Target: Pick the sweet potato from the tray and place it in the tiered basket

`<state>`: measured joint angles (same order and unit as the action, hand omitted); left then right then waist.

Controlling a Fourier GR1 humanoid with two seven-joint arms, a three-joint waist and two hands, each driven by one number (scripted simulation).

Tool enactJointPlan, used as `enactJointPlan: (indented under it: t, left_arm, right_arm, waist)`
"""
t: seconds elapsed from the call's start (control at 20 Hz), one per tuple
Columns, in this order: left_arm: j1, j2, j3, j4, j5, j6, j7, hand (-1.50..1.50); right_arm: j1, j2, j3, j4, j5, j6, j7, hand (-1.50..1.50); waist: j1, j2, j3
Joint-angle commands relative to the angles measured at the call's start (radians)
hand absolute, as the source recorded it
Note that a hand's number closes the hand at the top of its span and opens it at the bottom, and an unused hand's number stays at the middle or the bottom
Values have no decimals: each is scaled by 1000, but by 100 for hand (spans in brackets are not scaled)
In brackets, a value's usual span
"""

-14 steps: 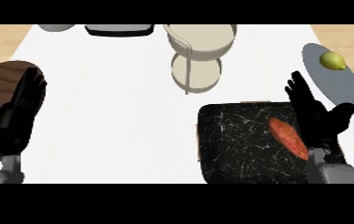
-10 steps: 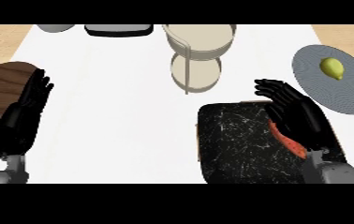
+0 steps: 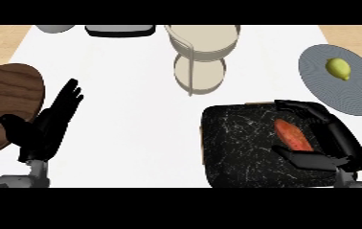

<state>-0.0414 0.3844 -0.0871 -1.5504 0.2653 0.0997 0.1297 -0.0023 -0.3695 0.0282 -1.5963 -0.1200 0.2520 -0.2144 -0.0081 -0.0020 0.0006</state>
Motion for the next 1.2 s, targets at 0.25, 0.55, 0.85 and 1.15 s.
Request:
enactJointPlan:
  t: [0.25, 0.55, 0.85, 1.15]
  left_arm:
    - [14, -4, 0, -19, 12, -25, 43, 0]
    - [4, -14, 2, -8, 1, -16, 36, 0]
    - [-19, -63, -31, -12, -43, 19, 44, 0]
    - [27, -34, 28, -60, -18, -48, 69, 0]
  right_arm:
    - [-18, -317, -127, -109, 191, 77, -99, -150]
    - [2, -572, -51, -224, 385, 235, -37, -150]
    - [49, -598, 44, -371, 445, 356, 106, -150]
    - [98, -411, 80, -463, 557, 306, 265, -150]
  waist:
    - [-1, -5, -2]
    - [-1, -5, -4]
    - [1, -1, -1]
    - [9, 0, -1]
